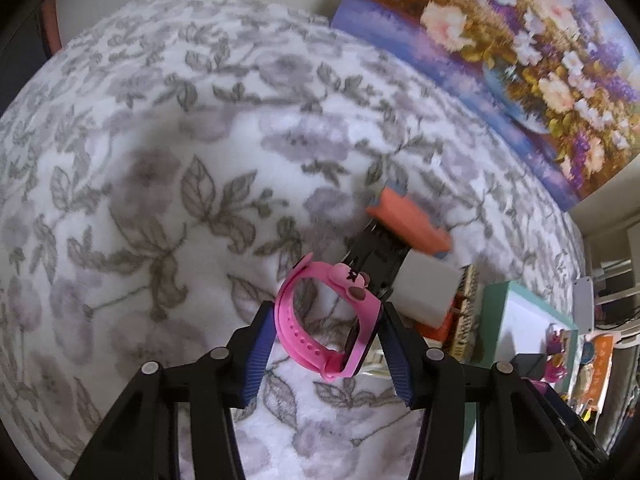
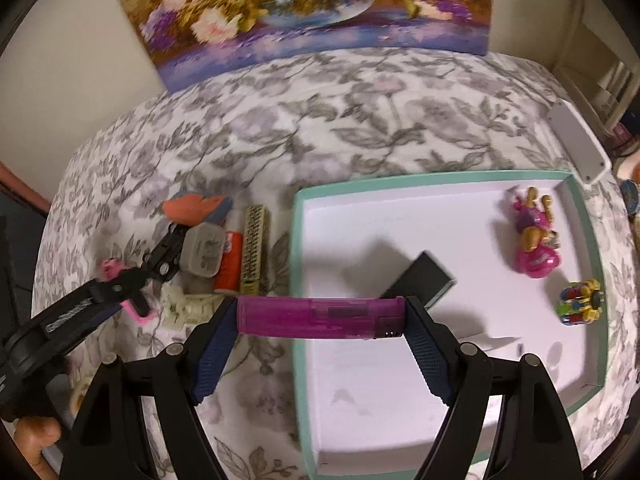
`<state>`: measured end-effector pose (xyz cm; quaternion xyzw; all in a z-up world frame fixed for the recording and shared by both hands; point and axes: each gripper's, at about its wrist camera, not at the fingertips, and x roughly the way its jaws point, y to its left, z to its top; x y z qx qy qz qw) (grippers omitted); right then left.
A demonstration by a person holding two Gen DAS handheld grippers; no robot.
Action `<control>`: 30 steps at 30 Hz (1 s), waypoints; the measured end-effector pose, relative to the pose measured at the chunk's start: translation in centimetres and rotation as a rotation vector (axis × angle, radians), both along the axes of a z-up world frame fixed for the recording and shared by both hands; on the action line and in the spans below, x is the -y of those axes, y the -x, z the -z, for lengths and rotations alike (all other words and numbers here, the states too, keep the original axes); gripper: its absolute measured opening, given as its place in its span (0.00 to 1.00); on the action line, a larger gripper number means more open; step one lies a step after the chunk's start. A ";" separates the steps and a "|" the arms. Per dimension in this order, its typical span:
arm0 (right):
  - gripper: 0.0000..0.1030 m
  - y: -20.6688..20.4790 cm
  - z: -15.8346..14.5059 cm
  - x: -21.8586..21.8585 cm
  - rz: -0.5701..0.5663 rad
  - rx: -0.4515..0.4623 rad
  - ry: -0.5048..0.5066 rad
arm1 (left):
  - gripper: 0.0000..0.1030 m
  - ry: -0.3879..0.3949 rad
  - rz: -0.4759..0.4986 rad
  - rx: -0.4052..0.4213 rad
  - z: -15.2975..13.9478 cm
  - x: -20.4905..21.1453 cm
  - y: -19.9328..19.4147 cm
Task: Organize rigid objects
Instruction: 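Grasp the pink watch with the left tool while the right tool lifts the pink lighter, then carry the pink watch into the tray and open the left tool while the right tool releases the lighter there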
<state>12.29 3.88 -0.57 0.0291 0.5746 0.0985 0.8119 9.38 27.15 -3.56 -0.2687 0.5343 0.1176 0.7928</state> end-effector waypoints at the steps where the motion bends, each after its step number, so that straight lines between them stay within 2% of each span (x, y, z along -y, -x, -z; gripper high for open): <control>1: 0.79 -0.1 -0.2 0.5 0.013 0.001 -0.004 | 0.53 -0.009 0.001 0.013 -0.6 0.0 0.1; 7: 0.79 -1.0 -0.9 5.1 0.128 0.003 -0.006 | 0.53 -0.033 0.021 0.085 -4.0 1.5 0.1; 13: 0.79 -1.6 -0.6 10.3 0.246 -0.021 0.010 | 0.53 -0.050 0.119 0.119 -6.1 5.9 -0.5; 24: 0.79 -1.2 -0.1 15.4 0.350 -0.044 0.010 | 0.53 -0.054 0.356 0.013 -4.5 16.4 -1.7; 30: 0.79 -1.0 0.6 15.2 0.334 -0.066 0.027 | 0.53 -0.117 0.427 -0.034 -3.6 19.6 -1.3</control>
